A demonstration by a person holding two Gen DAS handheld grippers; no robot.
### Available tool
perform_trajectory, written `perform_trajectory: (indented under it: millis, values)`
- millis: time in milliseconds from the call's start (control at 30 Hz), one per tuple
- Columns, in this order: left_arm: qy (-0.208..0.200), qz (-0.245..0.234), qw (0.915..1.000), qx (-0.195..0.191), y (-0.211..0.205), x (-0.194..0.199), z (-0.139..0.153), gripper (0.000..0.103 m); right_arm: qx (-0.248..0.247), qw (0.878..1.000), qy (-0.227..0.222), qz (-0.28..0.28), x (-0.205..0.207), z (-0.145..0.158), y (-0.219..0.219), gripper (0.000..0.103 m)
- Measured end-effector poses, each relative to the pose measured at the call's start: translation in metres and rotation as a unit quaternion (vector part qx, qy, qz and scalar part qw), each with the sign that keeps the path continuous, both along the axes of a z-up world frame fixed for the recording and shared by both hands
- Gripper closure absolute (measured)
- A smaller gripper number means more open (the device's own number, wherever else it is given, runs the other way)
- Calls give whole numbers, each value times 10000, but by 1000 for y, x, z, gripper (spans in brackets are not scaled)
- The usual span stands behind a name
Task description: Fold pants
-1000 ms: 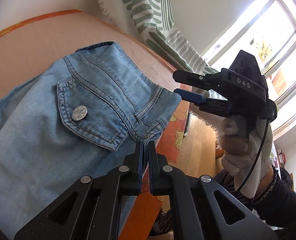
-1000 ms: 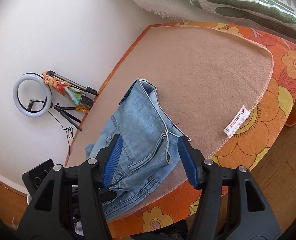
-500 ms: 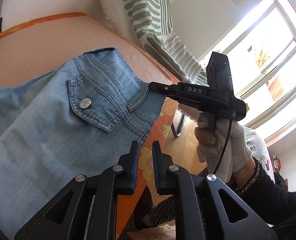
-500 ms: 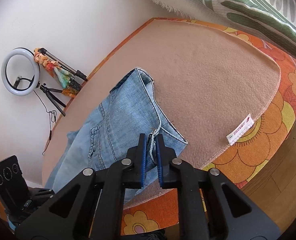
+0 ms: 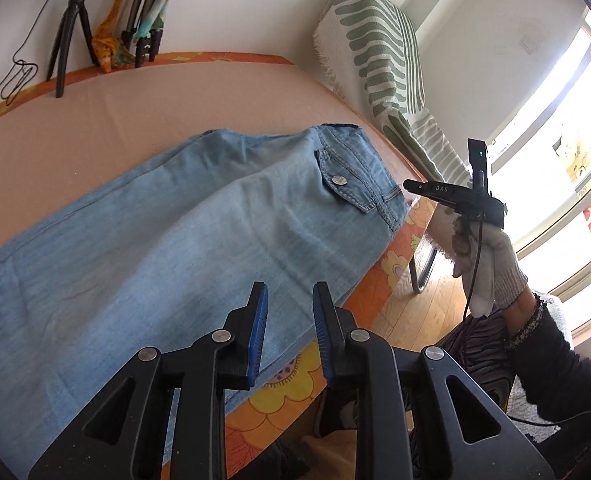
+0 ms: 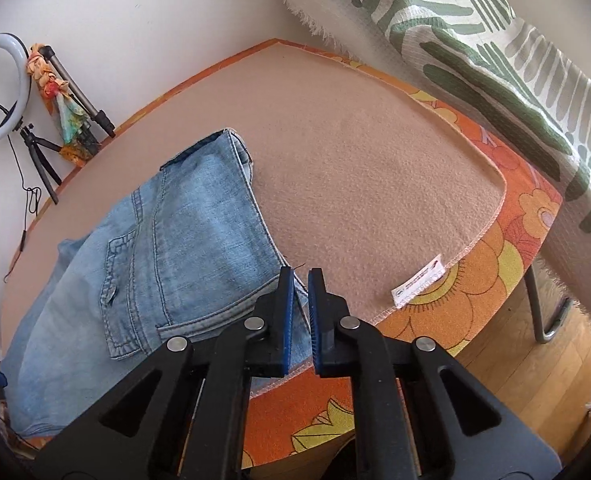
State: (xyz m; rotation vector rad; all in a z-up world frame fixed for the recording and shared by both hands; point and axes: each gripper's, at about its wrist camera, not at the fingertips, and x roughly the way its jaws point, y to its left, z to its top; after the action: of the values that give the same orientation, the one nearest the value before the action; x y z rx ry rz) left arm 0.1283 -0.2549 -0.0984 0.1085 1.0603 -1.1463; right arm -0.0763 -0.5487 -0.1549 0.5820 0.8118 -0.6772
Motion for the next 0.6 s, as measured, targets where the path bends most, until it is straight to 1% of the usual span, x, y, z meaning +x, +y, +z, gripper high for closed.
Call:
perform_trajectory:
  millis: [33, 67, 100, 133, 167, 233, 267, 333, 400, 467, 567, 600]
  values:
    - [42, 49, 10000, -22, 5, -2, -4, 82, -178, 9998, -49, 2, -2, 9, 3, 95]
    - [93, 85, 9999, -35, 7, -4, -8, 82, -344, 9993, -109, 46, -3, 17, 7, 89]
    - [134, 110, 9998, -27, 8, -6, -13, 82, -526, 9985, -134, 71, -3, 25, 11, 82]
    - [153, 124, 9998, -4, 8, -8, -17, 82, -633, 9978, -194, 81, -3, 31, 15, 67]
    - [167, 130, 9998, 19, 9, -11, -20, 82, -595, 9974, -379, 171, -2, 37, 18, 65]
    - [198, 111, 9997, 49, 8, -16, -25, 82, -394, 9956, -743, 409, 5, 47, 26, 65]
    - [179, 85, 9998, 69, 7, -18, -27, 82, -416, 9938, -850, 587, 13, 53, 31, 65]
    - [65, 19, 9999, 116, 6, -22, -30, 82, -425, 9881, -928, 1147, 39, 63, 47, 65]
    - [7, -60, 9999, 120, 5, -23, -35, 82, -390, 9788, -959, 1769, 68, 69, 63, 65]
    - [9, -130, 9998, 139, 4, -22, -41, 82, -458, 9694, -857, 2255, 99, 72, 80, 65]
    - [-78, -302, 9993, 200, 1, -24, -48, 82, -243, 9464, -620, 3161, 152, 65, 98, 64]
    - [-161, -345, 9990, 237, 0, -25, -50, 82, -278, 9398, -491, 3370, 169, 60, 105, 64]
